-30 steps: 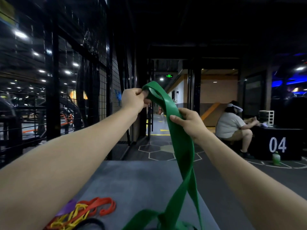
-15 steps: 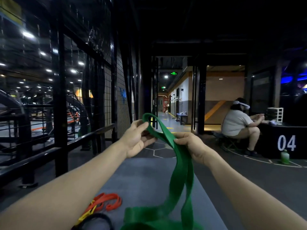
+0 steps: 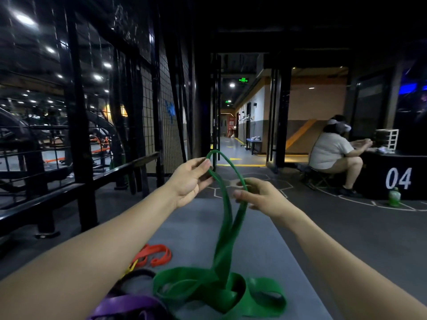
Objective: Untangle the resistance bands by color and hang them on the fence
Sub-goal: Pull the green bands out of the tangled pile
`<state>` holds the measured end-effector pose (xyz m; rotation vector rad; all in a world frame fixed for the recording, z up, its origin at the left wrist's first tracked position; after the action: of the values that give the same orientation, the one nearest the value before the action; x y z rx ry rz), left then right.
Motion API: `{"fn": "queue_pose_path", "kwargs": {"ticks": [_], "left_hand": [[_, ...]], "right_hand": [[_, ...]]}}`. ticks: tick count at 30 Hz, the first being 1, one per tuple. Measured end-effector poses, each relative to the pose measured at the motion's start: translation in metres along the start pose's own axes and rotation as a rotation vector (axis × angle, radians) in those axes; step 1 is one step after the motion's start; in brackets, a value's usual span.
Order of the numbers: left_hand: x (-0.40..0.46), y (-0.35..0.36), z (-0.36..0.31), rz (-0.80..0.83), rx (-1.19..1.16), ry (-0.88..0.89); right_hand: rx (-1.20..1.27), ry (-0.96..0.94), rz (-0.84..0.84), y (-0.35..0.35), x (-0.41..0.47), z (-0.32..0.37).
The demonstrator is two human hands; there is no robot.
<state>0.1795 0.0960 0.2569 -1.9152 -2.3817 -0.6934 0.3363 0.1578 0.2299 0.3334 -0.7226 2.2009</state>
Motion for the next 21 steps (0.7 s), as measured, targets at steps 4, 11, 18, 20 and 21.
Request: {"fn": "queue_pose_path", "kwargs": {"ticks": [4,11,18,20,21], "left_hand": [[0.0,0.009,0.002,0.053,-0.013,-0.016],[0.007,0.018,-0.005,-0.036,-0.049,0.018],[0.007,0.015,0.001,-0.041,0.177,-0.067],[0.006,0.019,0.012,-0.043,0.1,-0.103],[0.007,0.02,0.016,-0.088,0.077,-0.096]], "right_hand": [[0.097,0.025,0.072,0.022,0.001,-0.003],[0.158,0.071,0.017,0.041,0.001,-0.02],[-0.028,0.041,0.089,0.041,0.0,-0.015],[-0.1,0.036,0.124,0.043,-0.002,-0.015],[-0.127,0.039,0.141,0.044,-0.002,-0.016]]}}
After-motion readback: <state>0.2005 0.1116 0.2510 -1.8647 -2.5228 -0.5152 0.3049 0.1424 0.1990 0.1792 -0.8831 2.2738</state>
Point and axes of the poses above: each hand's wrist, its own x-axis towards the middle knuckle, its own y-axis out of the palm, z = x × y, the point moved 5 cm from there along x, towards the middle knuckle, and after that the axes turned 3 degrees about -y, right-handed, at the moved point
